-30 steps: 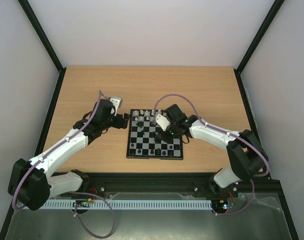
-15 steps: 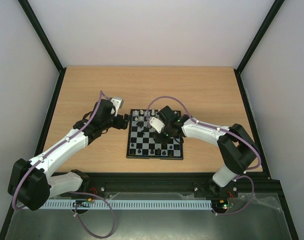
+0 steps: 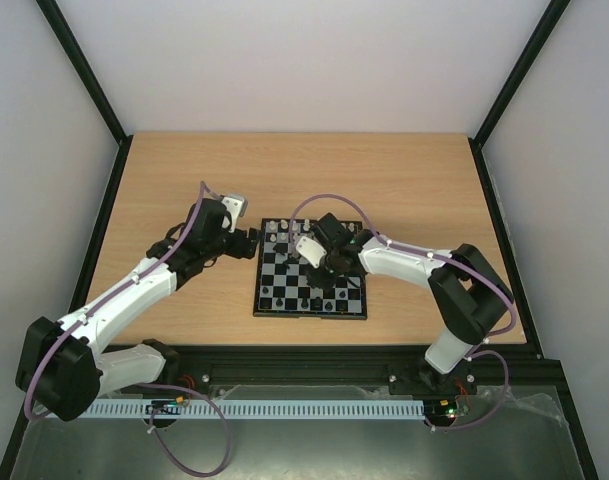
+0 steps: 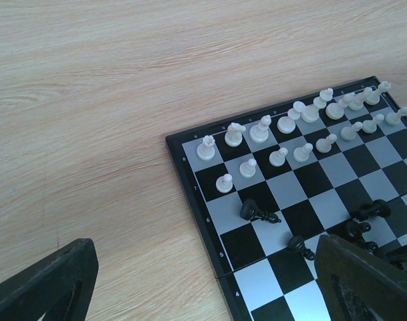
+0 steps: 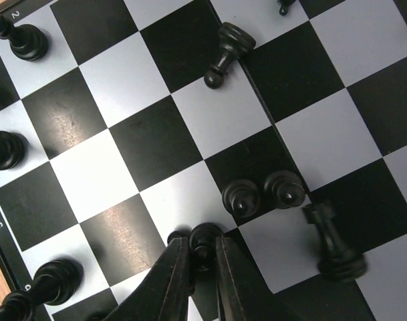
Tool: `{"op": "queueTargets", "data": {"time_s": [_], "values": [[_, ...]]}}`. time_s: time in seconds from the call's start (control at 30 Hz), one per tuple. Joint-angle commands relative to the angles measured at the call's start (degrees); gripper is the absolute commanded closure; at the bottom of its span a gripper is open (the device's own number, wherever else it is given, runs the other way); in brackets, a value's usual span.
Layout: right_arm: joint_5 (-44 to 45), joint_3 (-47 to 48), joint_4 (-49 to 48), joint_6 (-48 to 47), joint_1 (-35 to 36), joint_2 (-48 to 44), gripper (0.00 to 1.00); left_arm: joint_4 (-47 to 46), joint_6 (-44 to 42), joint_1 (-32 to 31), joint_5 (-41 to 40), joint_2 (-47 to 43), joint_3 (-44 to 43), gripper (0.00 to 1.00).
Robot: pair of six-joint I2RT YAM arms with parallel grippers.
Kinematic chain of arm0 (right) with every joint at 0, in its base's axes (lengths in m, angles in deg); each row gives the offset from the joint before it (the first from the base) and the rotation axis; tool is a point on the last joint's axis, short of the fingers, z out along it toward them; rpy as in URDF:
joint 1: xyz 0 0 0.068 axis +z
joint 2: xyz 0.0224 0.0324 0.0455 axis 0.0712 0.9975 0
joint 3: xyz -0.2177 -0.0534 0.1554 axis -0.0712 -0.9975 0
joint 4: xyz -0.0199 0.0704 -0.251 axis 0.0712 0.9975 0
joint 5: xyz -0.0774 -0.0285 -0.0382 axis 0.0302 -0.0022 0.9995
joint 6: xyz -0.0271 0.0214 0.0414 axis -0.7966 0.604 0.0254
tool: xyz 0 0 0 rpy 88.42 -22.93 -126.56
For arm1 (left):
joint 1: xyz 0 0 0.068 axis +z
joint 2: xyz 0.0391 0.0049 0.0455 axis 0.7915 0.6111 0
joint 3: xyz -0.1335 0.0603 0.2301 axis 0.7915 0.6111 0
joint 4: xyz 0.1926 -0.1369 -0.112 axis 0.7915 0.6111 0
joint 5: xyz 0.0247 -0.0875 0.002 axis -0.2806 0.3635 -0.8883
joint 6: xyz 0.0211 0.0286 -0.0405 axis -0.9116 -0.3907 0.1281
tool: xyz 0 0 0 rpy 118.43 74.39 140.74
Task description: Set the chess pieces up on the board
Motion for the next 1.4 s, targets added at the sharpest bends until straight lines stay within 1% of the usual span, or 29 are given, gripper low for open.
{"op": "queueTargets", "data": {"time_s": [0.0,0.13,0.23,0.4,0.57,0.67,0.73,0.8,0.87,1.0,1.1,1.2,1.37], "values": [[-0.2,1.2,3.1,-0.5,0.8,0.6,0.89,-0.1,-0.6,-0.1,0.6,-0.9,0.3,0.08],[-0.3,1.2,3.0,-0.5,0.9,0.4,0.96,-0.1,-0.7,-0.1,0.6,-0.9,0.3,0.09],[-0.2,1.5,3.1,-0.1,0.9,-0.6,0.98,-0.2,-0.7,-0.1,0.5,-1.0,0.3,0.09],[-0.5,3.3,4.8,0.9,0.5,-5.3,0.99,-1.3,-0.4,-0.1,1.2,-2.2,0.7,0.08],[-4.5,5.5,5.4,3.5,-2.6,-9.9,0.98,-2.5,1.5,-0.1,5.3,-3.5,0.8,0.08],[-5.5,5.4,5.3,3.9,-3.2,-10.2,0.99,-1.9,3.6,-0.1,7.9,-4.0,0.7,0.09],[-6.2,5.2,5.3,4.1,-3.1,-9.6,0.99,-1.1,5.5,-0.2,9.2,-4.9,0.8,0.12],[-7.7,5.3,5.4,4.2,-3.1,-8.7,0.98,-0.1,7.5,-0.2,9.4,-6.8,0.8,0.13],[-9.5,5.9,5.7,4.1,-2.8,-7.7,0.98,1.2,8.0,-0.2,7.7,-9.8,0.9,0.13],[-10.5,7.3,6.5,3.3,-0.6,-5.9,0.98,5.4,5.8,0.0,-2.9,-15.1,0.8,0.11],[-10.2,8.6,7.2,2.5,1.4,-3.8,0.98,5.2,5.6,0.8,-7.9,-17.7,3.8,0.09],[-9.8,9.3,7.9,2.1,2.8,-1.3,0.98,2.0,6.0,1.9,-9.1,-19.3,7.8,0.09],[-8.9,10.4,8.7,1.8,3.9,1.3,0.98,1.8,5.0,3.5,-8.5,-19.2,7.4,0.08]]}}
